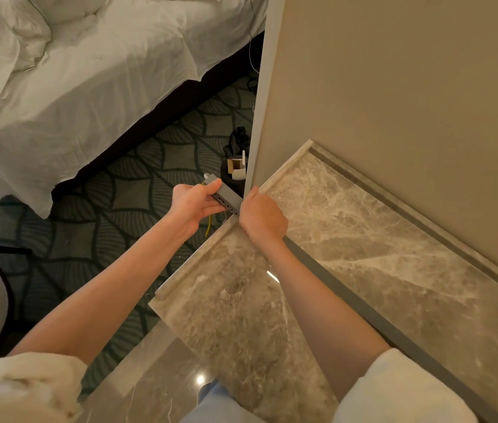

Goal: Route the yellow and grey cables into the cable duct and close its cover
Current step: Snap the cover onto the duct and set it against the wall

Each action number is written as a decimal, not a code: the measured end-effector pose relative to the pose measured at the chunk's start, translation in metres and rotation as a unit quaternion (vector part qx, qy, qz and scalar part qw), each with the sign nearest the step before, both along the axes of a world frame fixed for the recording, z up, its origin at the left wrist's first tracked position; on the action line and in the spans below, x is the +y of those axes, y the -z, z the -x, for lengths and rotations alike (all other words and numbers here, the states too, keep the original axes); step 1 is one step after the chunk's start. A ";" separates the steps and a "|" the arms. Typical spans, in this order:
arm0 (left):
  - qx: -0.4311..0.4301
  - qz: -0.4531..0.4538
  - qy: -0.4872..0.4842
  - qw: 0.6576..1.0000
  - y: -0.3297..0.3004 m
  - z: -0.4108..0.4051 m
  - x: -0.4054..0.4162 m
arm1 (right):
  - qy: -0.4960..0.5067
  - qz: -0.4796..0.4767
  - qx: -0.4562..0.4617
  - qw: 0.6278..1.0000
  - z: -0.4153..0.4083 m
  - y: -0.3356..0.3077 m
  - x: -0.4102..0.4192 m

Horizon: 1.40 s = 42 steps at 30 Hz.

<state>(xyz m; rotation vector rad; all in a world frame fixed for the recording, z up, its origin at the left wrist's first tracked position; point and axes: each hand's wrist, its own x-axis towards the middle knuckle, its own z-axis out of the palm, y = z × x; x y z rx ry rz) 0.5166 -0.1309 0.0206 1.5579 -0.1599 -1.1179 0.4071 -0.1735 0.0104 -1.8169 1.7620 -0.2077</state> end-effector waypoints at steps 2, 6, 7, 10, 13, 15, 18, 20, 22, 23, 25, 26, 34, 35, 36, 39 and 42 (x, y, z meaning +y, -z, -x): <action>0.010 -0.006 0.004 1.000 0.003 0.002 0.000 | -0.025 0.095 0.030 0.995 0.000 0.006 0.008; 0.028 -0.010 0.020 0.999 0.008 0.004 0.002 | -0.045 0.201 0.064 0.977 0.001 0.016 0.014; 0.028 -0.007 0.022 0.999 0.008 0.003 0.003 | -0.044 0.209 0.066 0.975 0.001 0.016 0.015; 0.023 -0.004 0.028 0.999 0.009 0.003 0.004 | -0.031 0.221 0.073 0.972 0.001 0.013 0.020; 0.013 -0.010 0.021 1.000 0.012 0.008 0.006 | -0.015 0.239 0.082 0.967 0.002 0.015 0.023; 0.017 -0.009 0.019 1.000 0.012 0.007 0.006 | -0.015 0.247 0.076 0.966 0.001 0.017 0.022; 0.043 -0.011 0.014 0.999 0.011 0.006 0.006 | -0.018 0.238 0.073 0.968 0.001 0.023 0.020; 0.045 -0.011 0.007 0.999 0.010 0.007 0.006 | -0.019 0.227 0.068 0.971 0.002 0.022 0.021; 0.043 -0.009 -0.002 0.999 0.009 0.009 0.006 | -0.034 0.215 0.064 0.974 0.005 0.019 0.019; 0.041 -0.009 -0.007 0.999 0.008 0.011 0.006 | -0.057 0.200 0.064 0.976 0.007 0.020 0.016; 0.019 -0.013 -0.013 1.000 0.008 0.014 0.006 | -0.110 0.156 0.048 0.980 0.015 0.018 0.012; 0.002 -0.018 -0.015 1.000 0.009 0.016 0.005 | -0.129 0.145 0.037 0.980 0.023 0.016 0.011; -0.580 -0.065 0.056 0.810 0.008 0.056 0.019 | -0.178 0.219 0.104 0.954 0.131 0.022 0.037; -0.621 -0.012 0.092 0.778 0.008 0.066 0.021 | -0.186 0.221 0.106 0.951 0.150 0.022 0.042; -0.642 0.038 0.133 0.754 0.010 0.075 0.023 | -0.185 0.219 0.098 0.953 0.167 0.022 0.046; -0.625 0.142 0.272 0.718 0.010 0.110 0.023 | -0.155 0.199 0.096 0.963 0.224 0.019 0.059; -0.580 0.193 0.388 0.690 0.009 0.149 0.021 | -0.135 0.179 0.109 0.969 0.278 0.017 0.074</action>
